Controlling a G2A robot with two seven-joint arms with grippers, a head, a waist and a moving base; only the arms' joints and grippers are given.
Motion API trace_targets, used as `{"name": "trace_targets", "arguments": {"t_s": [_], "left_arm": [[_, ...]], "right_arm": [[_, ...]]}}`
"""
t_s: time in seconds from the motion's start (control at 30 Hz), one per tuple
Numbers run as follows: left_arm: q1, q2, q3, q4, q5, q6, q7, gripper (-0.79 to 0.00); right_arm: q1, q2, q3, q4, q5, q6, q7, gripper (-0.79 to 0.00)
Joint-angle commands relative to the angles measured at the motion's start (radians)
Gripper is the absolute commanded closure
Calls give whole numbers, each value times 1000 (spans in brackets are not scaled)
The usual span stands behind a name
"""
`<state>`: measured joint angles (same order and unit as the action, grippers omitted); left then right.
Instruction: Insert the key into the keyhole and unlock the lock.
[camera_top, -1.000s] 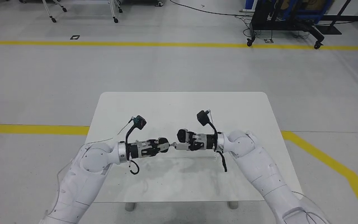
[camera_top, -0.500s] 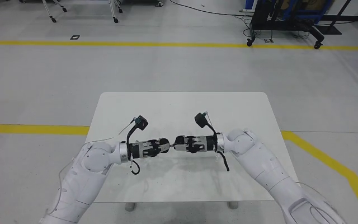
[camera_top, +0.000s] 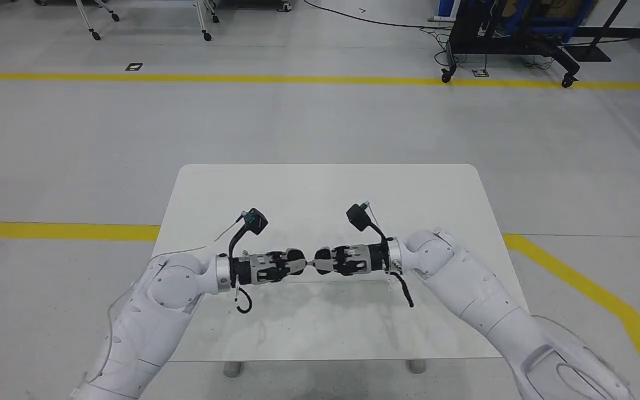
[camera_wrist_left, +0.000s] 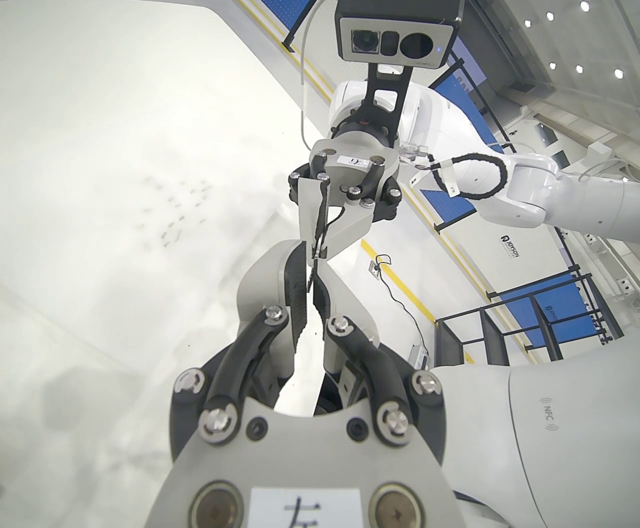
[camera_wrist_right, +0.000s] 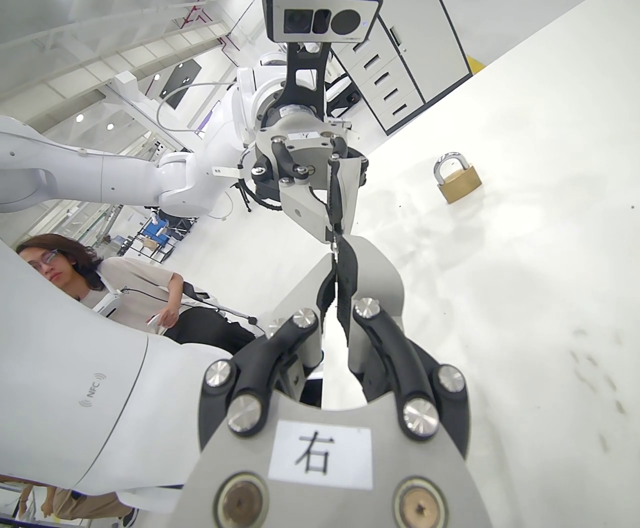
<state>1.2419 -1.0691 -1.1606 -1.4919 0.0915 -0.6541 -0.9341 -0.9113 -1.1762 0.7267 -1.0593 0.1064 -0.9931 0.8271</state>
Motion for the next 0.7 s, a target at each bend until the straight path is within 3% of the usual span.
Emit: {"name": "trace_targets", "arguments": {"t_s": [0.0,0.3,0.47,0.67], "left_arm": [[-1,1,1,3,7,12,11,-785],[-5,5,-22,4,5,36,87,-785],[2,9,-46,2,-5,38,112,-785],[2,9,-46,2,-5,38,112,-785]], "right_arm": [[6,4,-11,4,7,-5,-5,0],[8,36,24,22,47,-19,-22,0],[-53,81,146,-13,33,-19,-57,0],[-213,142,351,-150,-35,-19,-156,0]]}}
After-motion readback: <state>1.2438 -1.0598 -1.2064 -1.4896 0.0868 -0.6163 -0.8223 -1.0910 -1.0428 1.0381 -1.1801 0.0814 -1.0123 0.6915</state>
